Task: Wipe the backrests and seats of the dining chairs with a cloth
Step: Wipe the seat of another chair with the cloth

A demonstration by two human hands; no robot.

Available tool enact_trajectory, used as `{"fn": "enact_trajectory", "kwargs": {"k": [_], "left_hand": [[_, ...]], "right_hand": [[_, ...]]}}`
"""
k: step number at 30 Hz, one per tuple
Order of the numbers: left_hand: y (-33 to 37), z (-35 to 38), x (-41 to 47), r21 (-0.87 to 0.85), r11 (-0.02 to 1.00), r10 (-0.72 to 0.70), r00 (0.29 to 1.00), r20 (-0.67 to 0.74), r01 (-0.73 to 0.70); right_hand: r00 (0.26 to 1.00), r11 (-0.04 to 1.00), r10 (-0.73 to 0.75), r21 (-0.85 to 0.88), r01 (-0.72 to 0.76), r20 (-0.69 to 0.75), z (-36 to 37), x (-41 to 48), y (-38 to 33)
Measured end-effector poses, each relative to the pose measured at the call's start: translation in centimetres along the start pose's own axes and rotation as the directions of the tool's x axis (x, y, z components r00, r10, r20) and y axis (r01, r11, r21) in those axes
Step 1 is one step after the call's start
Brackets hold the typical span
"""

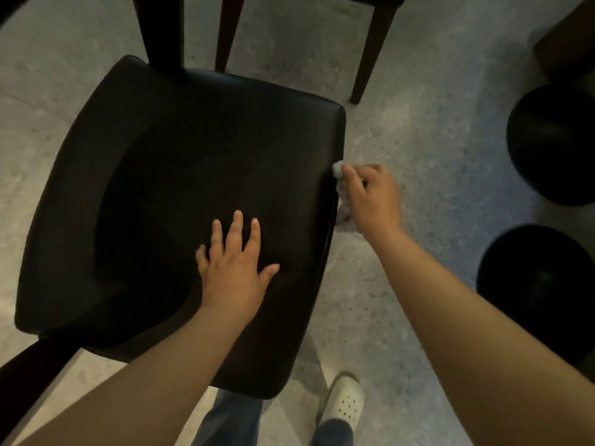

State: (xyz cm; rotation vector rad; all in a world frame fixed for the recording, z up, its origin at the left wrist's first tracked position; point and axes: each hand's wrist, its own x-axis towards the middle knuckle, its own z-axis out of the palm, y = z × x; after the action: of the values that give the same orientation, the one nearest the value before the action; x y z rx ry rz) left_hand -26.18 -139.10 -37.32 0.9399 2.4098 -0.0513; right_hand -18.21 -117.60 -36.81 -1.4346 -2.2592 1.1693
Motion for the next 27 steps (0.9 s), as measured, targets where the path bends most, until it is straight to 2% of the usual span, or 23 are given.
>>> {"fn": "enact_trajectory", "kwargs": {"k": [4, 6, 12, 15, 17, 21, 24, 27], "left_hand": [[0.0, 0.3, 0.1, 0.006, 1.0, -0.007, 1.0, -0.013, 0.007], [0.2, 0.2, 0.1, 0.016, 1.0, -0.017, 1.0, -0.013, 0.017], [0.5, 0.0, 0.0, 0.054, 0.998, -0.031, 1.0, -0.003, 0.031], [0.3, 0.3, 0.1, 0.062, 0.998, -0.027, 1.0, -0.013, 0.027], [0.1, 0.5, 0.1, 0.058, 0.998, -0.019, 0.999, -0.026, 0.021], [-0.1, 0.1, 0.1, 0.016, 1.0, -0.015, 0.999, -0.031, 0.015], [-1.0, -0.9, -0.3, -0.095, 0.995, -0.014, 0.997, -0.071, 0.007], [-3.0, -1.8, -1.3, -0.22, 0.975, -0.09, 0.975, -0.203, 0.044]], "right_hand": [[0.996, 0.996, 0.081, 0.034, -0.079, -0.049, 2.9, -1.2, 0.3], [0.997, 0.998, 0.058, 0.016, -0.057, -0.053, 3.1, -4.4, 1.1], [0.986, 1.0, 0.01, 0.022, -0.014, 0.165, 0.6, -13.8, 3.4], [0.997, 0.999, -0.047, -0.018, 0.049, 0.066, 0.4, -9.8, 2.5], [0.999, 0.999, -0.03, -0.027, 0.031, 0.015, 0.8, -6.1, 1.2], [0.998, 0.998, 0.024, -0.064, -0.019, 0.064, 2.0, -6.7, 1.0], [0.997, 0.988, 0.032, -0.151, -0.021, 0.075, 1.6, -8.6, 1.0], [0.99, 0.986, -0.14, -0.089, 0.143, 0.033, 2.6, -6.5, -2.4]]}}
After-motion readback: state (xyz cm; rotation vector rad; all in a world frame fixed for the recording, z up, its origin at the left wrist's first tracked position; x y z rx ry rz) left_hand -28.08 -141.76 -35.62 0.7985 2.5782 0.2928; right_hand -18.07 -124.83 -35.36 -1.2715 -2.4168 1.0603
